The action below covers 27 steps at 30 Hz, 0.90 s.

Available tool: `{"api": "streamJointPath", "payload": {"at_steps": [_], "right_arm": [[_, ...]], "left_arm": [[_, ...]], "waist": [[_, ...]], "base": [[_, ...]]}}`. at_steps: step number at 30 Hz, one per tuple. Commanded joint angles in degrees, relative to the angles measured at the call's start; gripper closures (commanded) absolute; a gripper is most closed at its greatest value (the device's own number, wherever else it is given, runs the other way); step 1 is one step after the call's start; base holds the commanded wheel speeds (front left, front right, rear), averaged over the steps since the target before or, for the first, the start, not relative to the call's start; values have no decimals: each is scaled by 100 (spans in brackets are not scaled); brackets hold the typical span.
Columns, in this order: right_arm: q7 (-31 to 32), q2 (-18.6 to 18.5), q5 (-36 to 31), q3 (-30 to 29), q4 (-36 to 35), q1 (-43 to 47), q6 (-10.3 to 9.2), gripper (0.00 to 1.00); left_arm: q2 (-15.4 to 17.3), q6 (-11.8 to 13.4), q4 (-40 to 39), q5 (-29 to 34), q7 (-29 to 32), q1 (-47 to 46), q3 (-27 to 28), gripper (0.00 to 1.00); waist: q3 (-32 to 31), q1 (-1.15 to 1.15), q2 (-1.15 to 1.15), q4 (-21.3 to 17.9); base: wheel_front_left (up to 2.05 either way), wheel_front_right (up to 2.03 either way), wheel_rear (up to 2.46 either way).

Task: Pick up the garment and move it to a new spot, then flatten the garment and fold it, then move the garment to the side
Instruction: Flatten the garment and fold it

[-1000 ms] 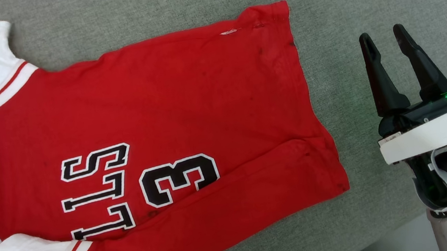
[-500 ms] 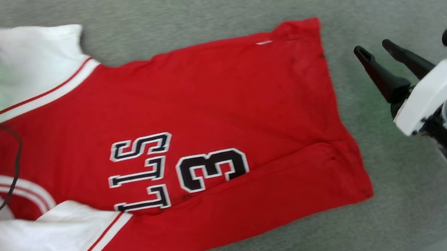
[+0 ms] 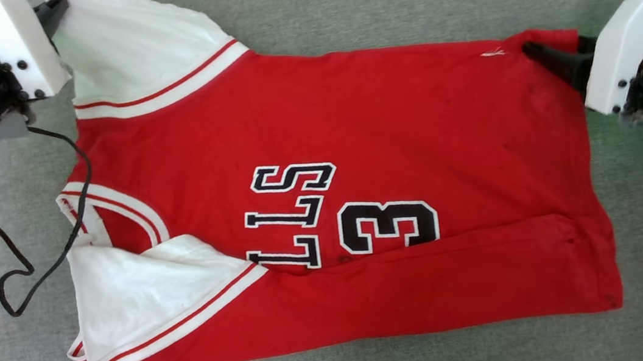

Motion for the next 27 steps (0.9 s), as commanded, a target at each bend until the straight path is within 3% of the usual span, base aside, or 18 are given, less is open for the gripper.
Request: {"api": "streamJointPath", "payload": {"at_steps": [1, 2, 3, 4, 5, 10, 16, 27], "right_arm": [[260, 61, 8, 119, 346, -5, -2, 0], [446, 108, -11, 160, 542, -4, -4, 0], [608, 165, -51, 201, 708, -4, -6, 12], [769, 218, -78, 237, 851, -10, -5, 69], [890, 267, -94, 238, 963, -25, -5, 100], [944, 271, -228, 291, 1045, -296, -2, 100], [332, 92, -316, 178, 473, -440, -2, 100], [-206, -51, -382, -143, -612, 1109, -2, 100]], "left_arm": [[-30, -41, -21, 41, -46, -65, -23, 100], [-60, -48, -15, 52, -78, -61, -44, 100], [-73, -68, -10, 66, -83, -56, -69, 100], [-80, -90, 5, 70, -92, -53, -88, 100], [-94, -98, 20, 67, -111, -50, -103, 100], [-144, -187, 164, 76, -202, 10, -149, 100], [-110, -239, 298, -15, -500, 302, -39, 100], [-68, 29, -228, -576, -1486, 2240, 598, 100]], "waist": [[102, 0, 0, 122], [107, 0, 0, 142], [107, 0, 0, 153], [104, 0, 0, 164], [96, 0, 0, 171], [-28, 0, 0, 163], [-467, 0, 0, 128], [-1444, 0, 0, 220]], "base": [[0, 0, 0], [0, 0, 0], [0, 0, 0], [0, 0, 0], [0, 0, 0], [0, 0, 0], [0, 0, 0], [0, 0, 0]]}}
